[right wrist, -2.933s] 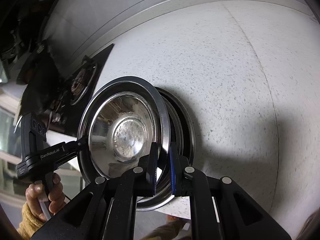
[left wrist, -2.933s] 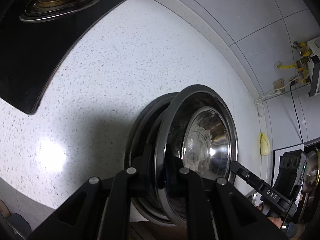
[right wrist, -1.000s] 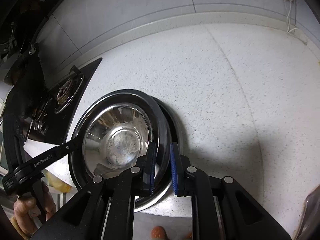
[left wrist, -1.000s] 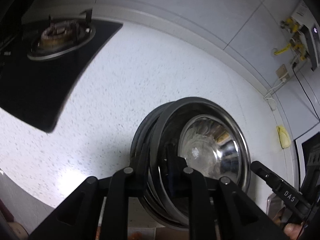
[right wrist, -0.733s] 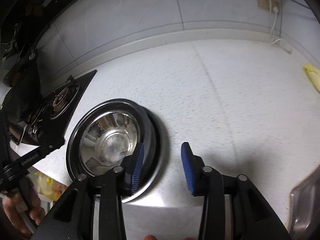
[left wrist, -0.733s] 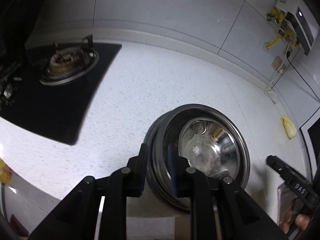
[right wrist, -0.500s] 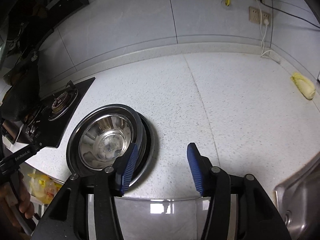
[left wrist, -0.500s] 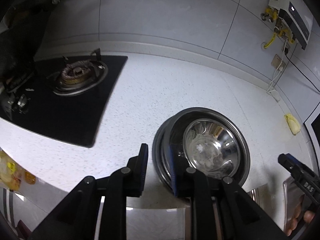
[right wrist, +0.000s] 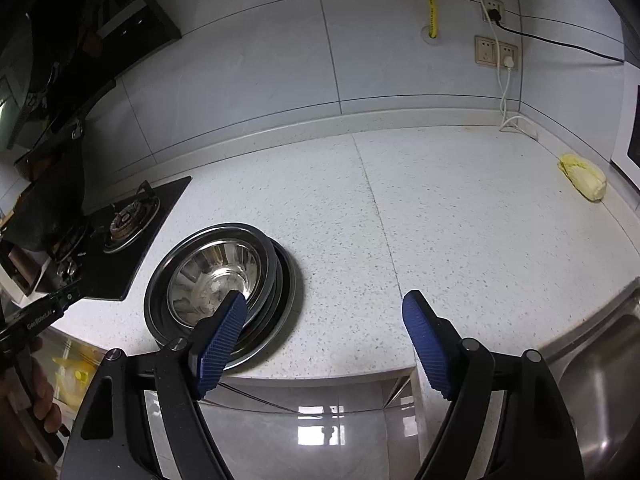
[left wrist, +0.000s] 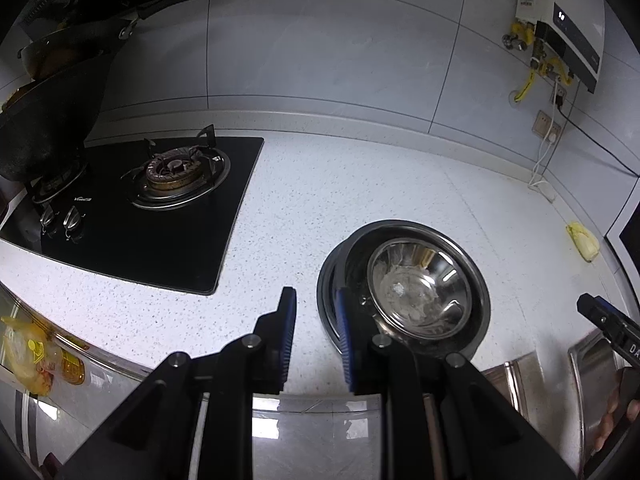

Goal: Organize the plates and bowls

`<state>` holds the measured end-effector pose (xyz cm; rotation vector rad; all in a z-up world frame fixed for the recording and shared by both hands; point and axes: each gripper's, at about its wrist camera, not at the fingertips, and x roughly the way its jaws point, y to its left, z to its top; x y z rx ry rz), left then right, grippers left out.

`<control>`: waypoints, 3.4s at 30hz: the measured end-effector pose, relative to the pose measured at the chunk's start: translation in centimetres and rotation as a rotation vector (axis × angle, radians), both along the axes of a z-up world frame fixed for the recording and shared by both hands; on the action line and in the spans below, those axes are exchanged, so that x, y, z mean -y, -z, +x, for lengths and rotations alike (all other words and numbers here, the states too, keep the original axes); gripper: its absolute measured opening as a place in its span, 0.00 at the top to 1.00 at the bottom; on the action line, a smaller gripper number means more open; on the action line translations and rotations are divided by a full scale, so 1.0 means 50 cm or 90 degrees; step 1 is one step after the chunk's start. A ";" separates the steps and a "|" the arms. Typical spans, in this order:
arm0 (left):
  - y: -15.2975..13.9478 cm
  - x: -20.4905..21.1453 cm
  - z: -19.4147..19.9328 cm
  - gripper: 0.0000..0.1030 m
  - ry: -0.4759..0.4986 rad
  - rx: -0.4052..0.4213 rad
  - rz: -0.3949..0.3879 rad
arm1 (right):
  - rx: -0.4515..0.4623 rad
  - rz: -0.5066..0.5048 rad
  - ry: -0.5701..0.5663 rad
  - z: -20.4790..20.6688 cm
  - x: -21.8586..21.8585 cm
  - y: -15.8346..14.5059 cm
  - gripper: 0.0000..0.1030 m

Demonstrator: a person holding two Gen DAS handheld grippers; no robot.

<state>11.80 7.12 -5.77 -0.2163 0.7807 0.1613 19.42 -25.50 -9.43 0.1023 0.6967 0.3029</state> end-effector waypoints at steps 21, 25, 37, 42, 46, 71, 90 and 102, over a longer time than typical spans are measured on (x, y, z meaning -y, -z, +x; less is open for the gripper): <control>-0.074 0.003 -0.053 0.81 0.019 0.064 0.031 | 0.027 0.007 0.011 -0.041 0.033 -0.011 0.02; -0.075 0.003 -0.053 0.81 0.027 0.059 0.032 | 0.030 0.004 0.012 -0.050 0.038 -0.013 0.02; -0.070 0.029 -0.032 0.81 0.052 0.061 0.064 | 0.035 0.010 0.044 -0.064 0.070 -0.023 0.02; -0.065 0.037 -0.026 0.81 0.051 0.051 0.090 | 0.033 0.010 0.051 -0.063 0.074 -0.021 0.02; -0.065 0.033 -0.028 0.81 0.052 0.054 0.078 | 0.030 0.013 0.053 -0.062 0.076 -0.018 0.02; -0.072 0.009 -0.032 0.81 0.051 0.059 0.038 | 0.033 0.016 0.063 -0.065 0.085 -0.021 0.02; -0.070 0.008 -0.041 0.81 0.038 0.051 0.045 | 0.029 0.013 0.057 -0.065 0.086 -0.017 0.02; -0.069 0.037 -0.038 0.81 0.064 0.047 0.051 | 0.029 0.010 0.059 -0.071 0.089 -0.017 0.02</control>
